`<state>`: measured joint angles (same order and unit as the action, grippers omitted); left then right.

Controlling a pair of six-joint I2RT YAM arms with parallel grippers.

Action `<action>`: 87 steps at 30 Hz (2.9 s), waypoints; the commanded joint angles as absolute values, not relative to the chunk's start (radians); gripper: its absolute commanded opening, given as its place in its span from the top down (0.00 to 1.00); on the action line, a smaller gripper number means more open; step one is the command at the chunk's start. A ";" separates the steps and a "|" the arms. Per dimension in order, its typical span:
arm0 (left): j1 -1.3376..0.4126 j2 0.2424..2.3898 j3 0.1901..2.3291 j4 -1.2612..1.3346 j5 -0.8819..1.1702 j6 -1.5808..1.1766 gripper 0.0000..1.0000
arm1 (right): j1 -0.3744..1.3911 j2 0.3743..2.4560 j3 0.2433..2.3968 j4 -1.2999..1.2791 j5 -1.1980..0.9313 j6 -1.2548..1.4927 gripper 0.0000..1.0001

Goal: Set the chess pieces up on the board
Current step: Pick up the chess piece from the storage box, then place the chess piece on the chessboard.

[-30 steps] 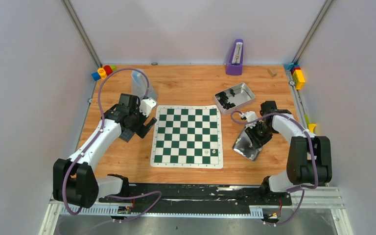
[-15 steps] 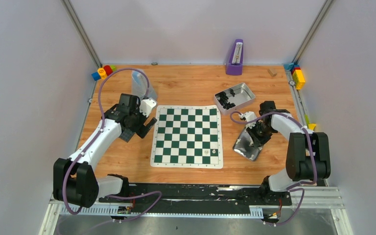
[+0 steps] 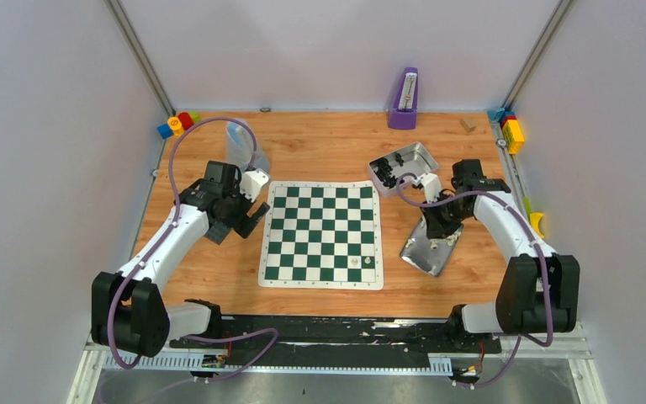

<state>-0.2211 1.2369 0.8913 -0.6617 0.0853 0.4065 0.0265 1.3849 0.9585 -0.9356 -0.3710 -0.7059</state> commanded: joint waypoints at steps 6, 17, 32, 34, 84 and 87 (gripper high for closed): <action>-0.215 1.227 0.935 -0.654 0.146 0.405 0.00 | 0.139 1.348 1.017 -0.965 -0.651 -0.675 0.97; -0.218 1.253 1.037 -0.639 0.615 0.415 0.00 | 0.201 1.254 0.956 -0.907 -0.793 -0.681 0.98; -0.400 1.619 1.344 -0.469 1.033 0.030 0.07 | 0.465 1.355 1.059 -0.697 -0.804 -0.559 0.98; -0.416 1.669 1.369 -0.462 1.074 -0.014 0.08 | 0.482 1.368 1.067 -0.673 -0.800 -0.545 0.98; -0.564 1.991 1.582 -0.655 1.209 -0.072 0.56 | 0.540 1.405 1.079 -0.604 -0.687 -0.484 1.00; -0.564 1.988 1.579 -0.668 1.205 -0.058 0.57 | 0.540 1.406 1.080 -0.603 -0.678 -0.484 1.00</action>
